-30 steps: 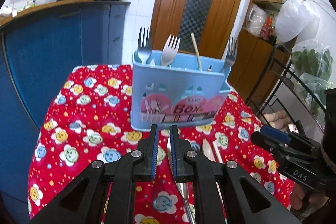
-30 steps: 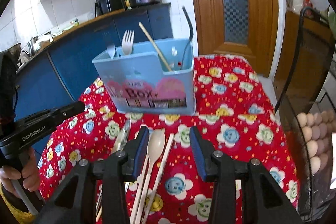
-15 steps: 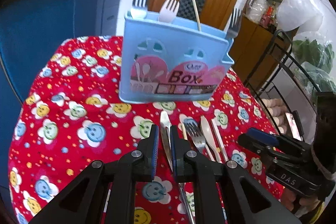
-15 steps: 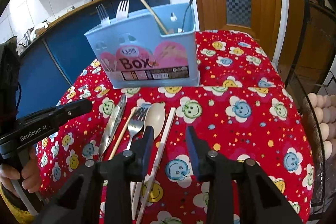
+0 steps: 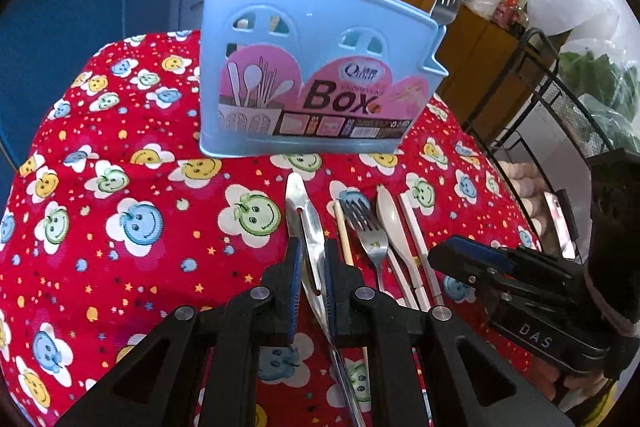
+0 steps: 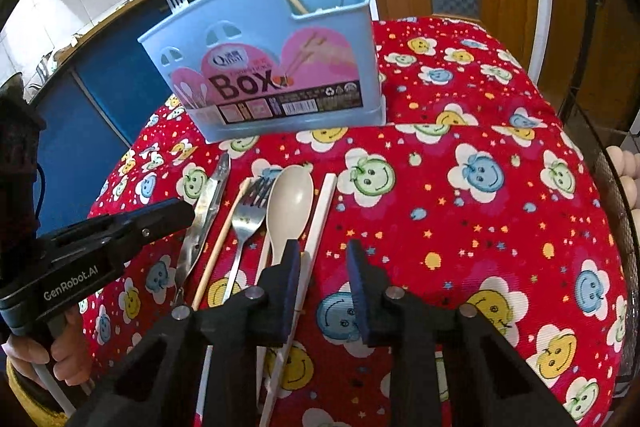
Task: Organize utensils
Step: 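Grasp a metal knife with the left tool while the right tool grasps a white chopstick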
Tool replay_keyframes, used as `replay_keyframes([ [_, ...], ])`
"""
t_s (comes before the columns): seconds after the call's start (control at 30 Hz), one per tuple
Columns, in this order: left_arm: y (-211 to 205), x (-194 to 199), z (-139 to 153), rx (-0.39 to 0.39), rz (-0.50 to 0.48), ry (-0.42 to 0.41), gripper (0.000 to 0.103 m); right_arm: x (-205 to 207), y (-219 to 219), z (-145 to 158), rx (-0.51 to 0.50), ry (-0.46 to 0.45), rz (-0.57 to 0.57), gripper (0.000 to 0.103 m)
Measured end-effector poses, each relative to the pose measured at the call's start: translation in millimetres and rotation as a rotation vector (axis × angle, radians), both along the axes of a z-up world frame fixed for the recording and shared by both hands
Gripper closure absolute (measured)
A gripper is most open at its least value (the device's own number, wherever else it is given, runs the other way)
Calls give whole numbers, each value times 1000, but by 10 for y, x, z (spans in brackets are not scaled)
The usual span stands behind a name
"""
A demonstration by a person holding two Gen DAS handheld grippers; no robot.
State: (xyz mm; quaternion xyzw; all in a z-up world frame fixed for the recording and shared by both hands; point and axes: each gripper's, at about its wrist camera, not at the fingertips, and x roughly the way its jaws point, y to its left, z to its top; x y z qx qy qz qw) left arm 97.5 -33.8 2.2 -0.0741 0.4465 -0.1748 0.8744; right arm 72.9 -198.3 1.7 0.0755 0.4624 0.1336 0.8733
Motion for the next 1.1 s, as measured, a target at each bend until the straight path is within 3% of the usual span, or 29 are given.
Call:
replay_keyframes([
  [0.3, -81, 77, -126, -7, -19, 44, 92, 70, 8, -46, -12, 12, 15, 78],
  [0.6, -97, 116, -142, 0, -14, 35, 92, 107, 14, -74, -13, 12, 27, 79],
  [0.83, -110, 49, -60, 60, -17, 3, 92, 119, 6, -79, -11, 12, 28, 80],
  [0.9, -120, 43, -55, 80, -13, -5, 88, 116, 8, -78, -13, 11, 29, 84],
  [0.97, -124, 55, -78, 100, -4, -1, 76, 107, 15, -73, -11, 10, 35, 88],
  [1.1, -99, 84, -146, 98, 19, 27, 74, 85, 21, -57, -18, 3, 43, 92],
])
